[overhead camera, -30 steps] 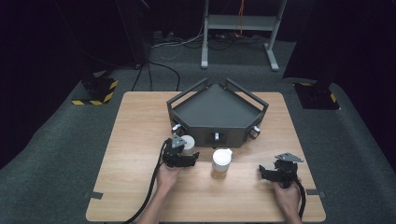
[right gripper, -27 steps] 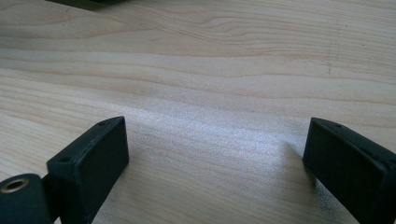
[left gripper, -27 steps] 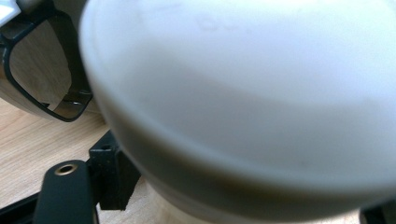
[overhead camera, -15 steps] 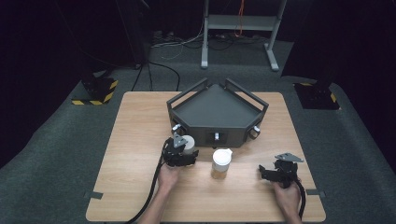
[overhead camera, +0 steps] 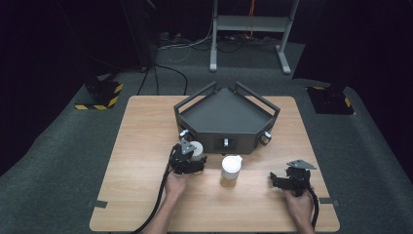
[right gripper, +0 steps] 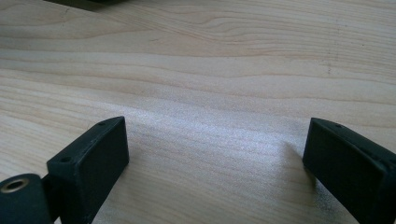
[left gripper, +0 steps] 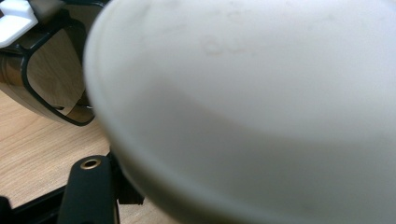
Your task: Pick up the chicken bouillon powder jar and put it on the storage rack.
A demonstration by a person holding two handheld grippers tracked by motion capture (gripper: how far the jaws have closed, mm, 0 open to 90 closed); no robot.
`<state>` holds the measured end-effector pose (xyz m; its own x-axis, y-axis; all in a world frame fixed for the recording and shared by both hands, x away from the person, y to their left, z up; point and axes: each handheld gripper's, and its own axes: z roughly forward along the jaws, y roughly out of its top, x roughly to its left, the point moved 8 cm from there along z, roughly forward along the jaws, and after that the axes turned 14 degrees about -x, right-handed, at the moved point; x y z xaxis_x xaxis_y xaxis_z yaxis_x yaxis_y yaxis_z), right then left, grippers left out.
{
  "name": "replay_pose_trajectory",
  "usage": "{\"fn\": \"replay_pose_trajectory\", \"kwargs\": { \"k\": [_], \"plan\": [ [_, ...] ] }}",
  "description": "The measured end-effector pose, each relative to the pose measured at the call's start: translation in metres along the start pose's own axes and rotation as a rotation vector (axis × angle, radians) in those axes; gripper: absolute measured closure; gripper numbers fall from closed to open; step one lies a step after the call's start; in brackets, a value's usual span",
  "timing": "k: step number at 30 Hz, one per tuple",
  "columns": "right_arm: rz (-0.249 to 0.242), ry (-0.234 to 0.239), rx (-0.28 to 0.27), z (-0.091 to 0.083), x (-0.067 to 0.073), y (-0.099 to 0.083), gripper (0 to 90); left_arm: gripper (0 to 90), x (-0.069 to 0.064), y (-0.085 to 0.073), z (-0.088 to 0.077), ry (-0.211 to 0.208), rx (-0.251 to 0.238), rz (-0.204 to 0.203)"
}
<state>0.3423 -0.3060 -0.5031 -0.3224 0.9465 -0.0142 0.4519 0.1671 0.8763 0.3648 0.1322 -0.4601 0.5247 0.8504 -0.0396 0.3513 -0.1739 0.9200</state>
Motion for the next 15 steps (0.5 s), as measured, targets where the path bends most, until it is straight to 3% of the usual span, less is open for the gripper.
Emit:
{"fn": "replay_pose_trajectory", "kwargs": {
  "k": [4, 15],
  "plan": [
    [0.0, 0.0, 0.0, 0.0, 0.0, 0.0, 6.2, 32.5, 0.0, 0.001, -0.001, 0.01, 0.005, 0.006],
    [0.0, 0.0, 0.0, 0.0, 0.0, 0.0, 6.2, 32.6, 0.004, 0.011, -0.01, -0.028, 0.006, 0.01]
  ]
}}
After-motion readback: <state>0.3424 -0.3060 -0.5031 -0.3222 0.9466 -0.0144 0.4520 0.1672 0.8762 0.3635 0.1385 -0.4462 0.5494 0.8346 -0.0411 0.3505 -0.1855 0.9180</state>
